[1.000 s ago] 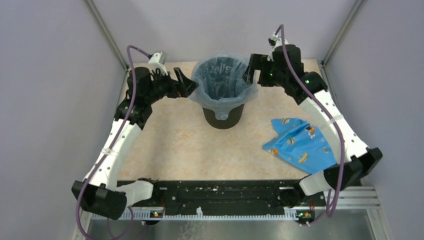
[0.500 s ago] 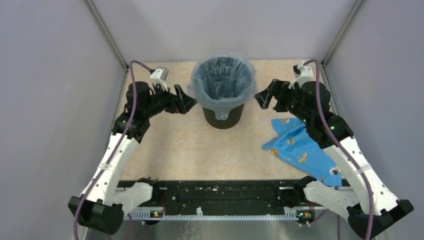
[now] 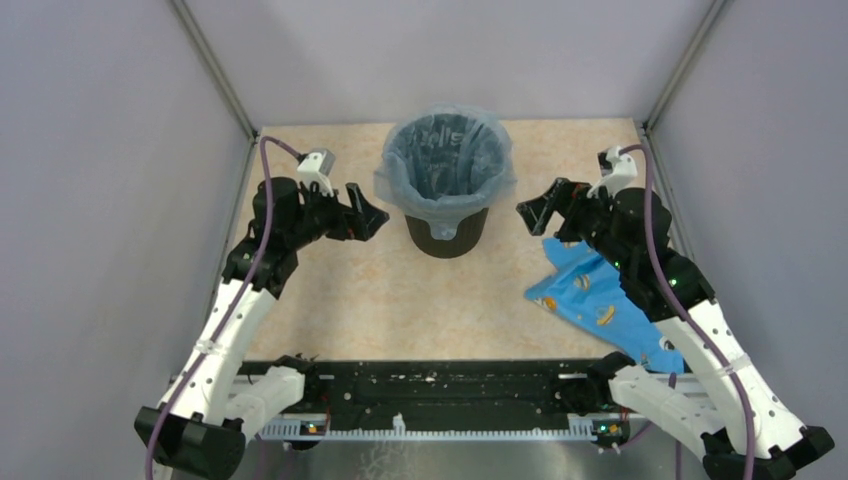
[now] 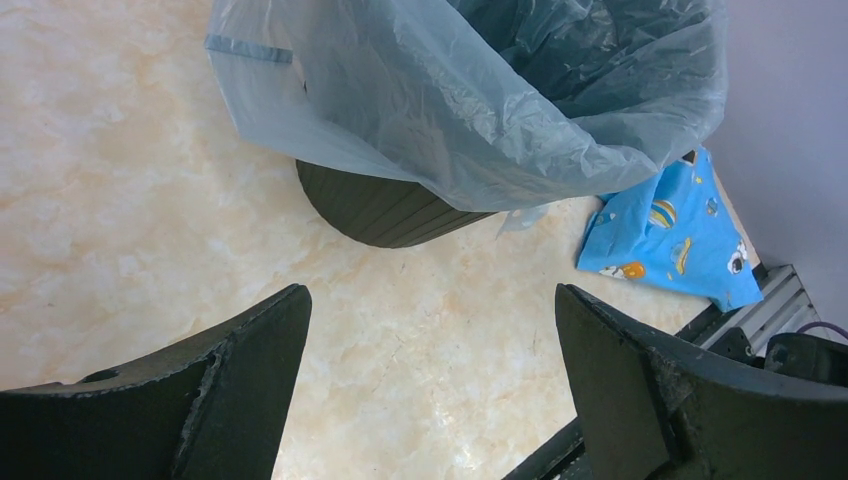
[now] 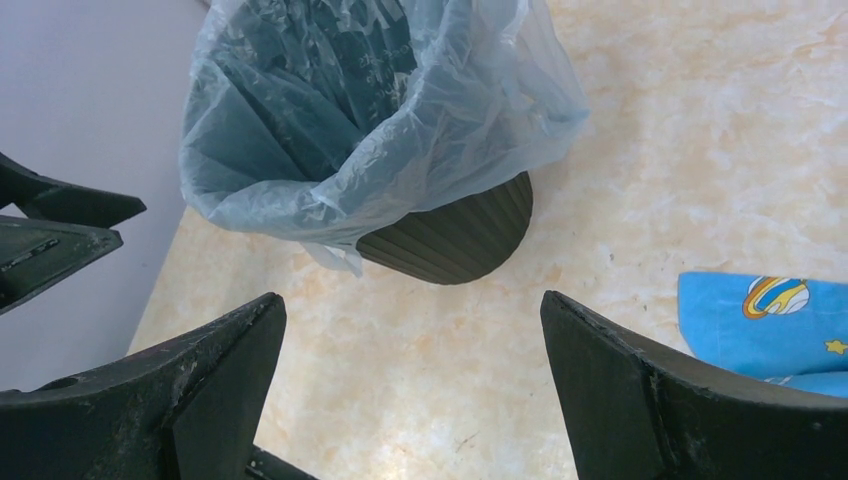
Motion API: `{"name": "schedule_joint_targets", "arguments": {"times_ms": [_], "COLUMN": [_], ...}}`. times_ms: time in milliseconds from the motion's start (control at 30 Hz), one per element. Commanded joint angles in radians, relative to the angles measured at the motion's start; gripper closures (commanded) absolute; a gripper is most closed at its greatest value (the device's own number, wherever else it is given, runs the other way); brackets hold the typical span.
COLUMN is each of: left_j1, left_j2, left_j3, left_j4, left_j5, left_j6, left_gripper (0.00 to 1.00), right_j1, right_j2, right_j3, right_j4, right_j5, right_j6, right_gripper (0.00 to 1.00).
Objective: Put the trash bags into the trash bin
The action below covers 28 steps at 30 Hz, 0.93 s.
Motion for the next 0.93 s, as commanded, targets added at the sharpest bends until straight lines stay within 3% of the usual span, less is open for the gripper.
{"name": "schedule_joint_targets", "arguments": {"times_ms": [0,900], "left_j1": [0.004,0.004], "left_j2": [-0.007,-0.017], "left_j3": [-0.009,-0.038], "left_j4": [0.019,0.045], "left_j5": [0.02,0.022], "left_j6": [0.025,0.035], "left_gripper": [0.02,0.02], "right_j1": [-0.007,-0.007], "right_j2": [-0.017,-0.014], "right_j3": [0.006,0.002], "right_j4": [0.041,0.035], "right_j5": [0.024,0.03], "right_j6": [0.007,0.004], "right_gripper": [0.01,0.01]}}
